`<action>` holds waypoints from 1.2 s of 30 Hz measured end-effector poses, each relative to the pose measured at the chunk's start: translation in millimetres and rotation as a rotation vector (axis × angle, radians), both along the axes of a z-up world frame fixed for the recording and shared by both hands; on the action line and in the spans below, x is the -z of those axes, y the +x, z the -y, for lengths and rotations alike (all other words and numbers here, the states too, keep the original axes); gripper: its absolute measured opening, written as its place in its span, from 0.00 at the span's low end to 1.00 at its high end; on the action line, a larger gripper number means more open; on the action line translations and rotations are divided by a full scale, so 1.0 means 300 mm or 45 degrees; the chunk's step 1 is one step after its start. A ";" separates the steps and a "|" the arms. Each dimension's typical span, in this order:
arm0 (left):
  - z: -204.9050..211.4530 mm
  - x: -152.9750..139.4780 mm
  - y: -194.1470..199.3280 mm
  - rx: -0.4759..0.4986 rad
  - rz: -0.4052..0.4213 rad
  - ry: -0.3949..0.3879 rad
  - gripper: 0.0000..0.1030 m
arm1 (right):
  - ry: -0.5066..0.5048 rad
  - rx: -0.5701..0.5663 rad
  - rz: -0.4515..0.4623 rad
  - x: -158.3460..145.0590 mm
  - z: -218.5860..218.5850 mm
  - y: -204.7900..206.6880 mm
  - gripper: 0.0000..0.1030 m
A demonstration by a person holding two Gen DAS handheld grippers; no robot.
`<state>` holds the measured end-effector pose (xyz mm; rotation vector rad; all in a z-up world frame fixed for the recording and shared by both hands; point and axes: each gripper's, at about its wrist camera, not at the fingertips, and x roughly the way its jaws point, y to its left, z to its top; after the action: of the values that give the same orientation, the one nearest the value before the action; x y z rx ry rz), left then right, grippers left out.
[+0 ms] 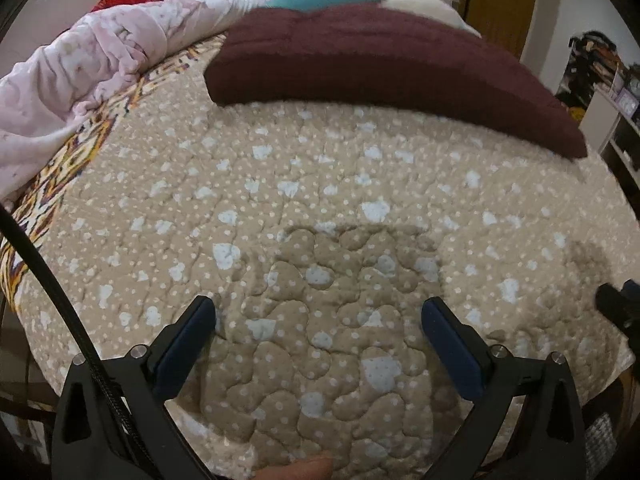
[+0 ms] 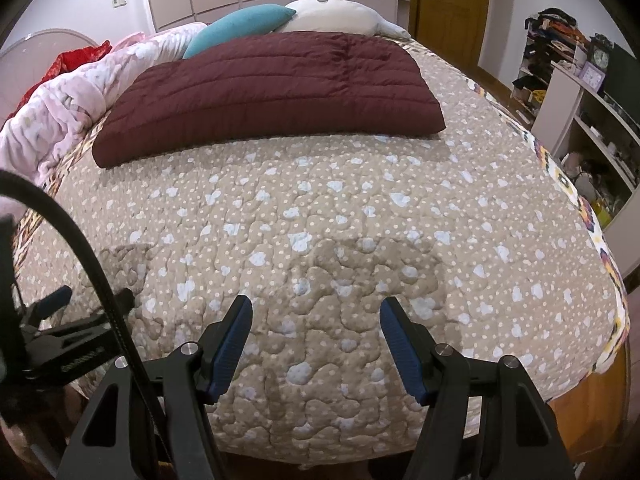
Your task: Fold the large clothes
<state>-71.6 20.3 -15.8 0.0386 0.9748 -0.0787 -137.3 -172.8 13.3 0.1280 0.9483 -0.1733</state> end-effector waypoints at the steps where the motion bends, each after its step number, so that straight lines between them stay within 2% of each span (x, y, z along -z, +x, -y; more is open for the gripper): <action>1: 0.001 -0.021 -0.012 -0.001 0.024 0.002 1.00 | -0.012 0.000 0.003 -0.002 -0.003 -0.001 0.68; 6: 0.023 -0.134 -0.078 0.028 0.160 0.038 1.00 | -0.086 0.030 0.022 -0.017 -0.008 -0.001 0.68; 11: 0.040 -0.209 -0.121 0.051 0.218 0.028 1.00 | -0.125 0.074 0.020 -0.023 0.013 -0.005 0.68; 15: 0.052 -0.238 -0.148 0.080 0.212 -0.008 1.00 | -0.119 0.099 0.026 -0.033 0.029 -0.014 0.68; 22: 0.052 -0.264 -0.166 0.078 0.229 -0.014 1.00 | -0.137 0.094 0.047 -0.054 0.015 -0.030 0.69; 36: 0.026 -0.272 -0.180 0.058 0.226 -0.033 1.00 | -0.184 0.078 0.073 -0.081 -0.012 -0.047 0.70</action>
<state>-125.6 12.5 65.8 0.0435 0.7958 -0.1277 -151.5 -169.3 37.6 0.0283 0.8721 -0.2925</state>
